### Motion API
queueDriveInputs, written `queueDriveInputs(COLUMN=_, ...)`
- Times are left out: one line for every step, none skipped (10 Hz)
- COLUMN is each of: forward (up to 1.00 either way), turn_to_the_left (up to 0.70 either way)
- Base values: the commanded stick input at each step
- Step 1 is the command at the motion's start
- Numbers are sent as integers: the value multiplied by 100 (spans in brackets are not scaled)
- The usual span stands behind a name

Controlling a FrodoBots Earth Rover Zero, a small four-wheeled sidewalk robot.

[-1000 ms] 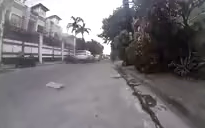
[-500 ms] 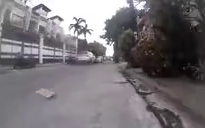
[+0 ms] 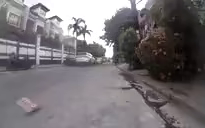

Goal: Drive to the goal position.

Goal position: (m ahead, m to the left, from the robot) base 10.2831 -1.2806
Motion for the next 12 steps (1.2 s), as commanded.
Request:
queueDriveInputs(forward=100, turn_to_the_left=0)
queueDriveInputs(forward=100, turn_to_the_left=0)
queueDriveInputs(forward=100, turn_to_the_left=0)
queueDriveInputs(forward=100, turn_to_the_left=0)
queueDriveInputs(forward=100, turn_to_the_left=0)
queueDriveInputs(forward=100, turn_to_the_left=0)
queueDriveInputs(forward=100, turn_to_the_left=0)
queueDriveInputs(forward=100, turn_to_the_left=0)
queueDriveInputs(forward=100, turn_to_the_left=0)
queueDriveInputs(forward=100, turn_to_the_left=-18)
queueDriveInputs(forward=100, turn_to_the_left=-40)
queueDriveInputs(forward=100, turn_to_the_left=-40)
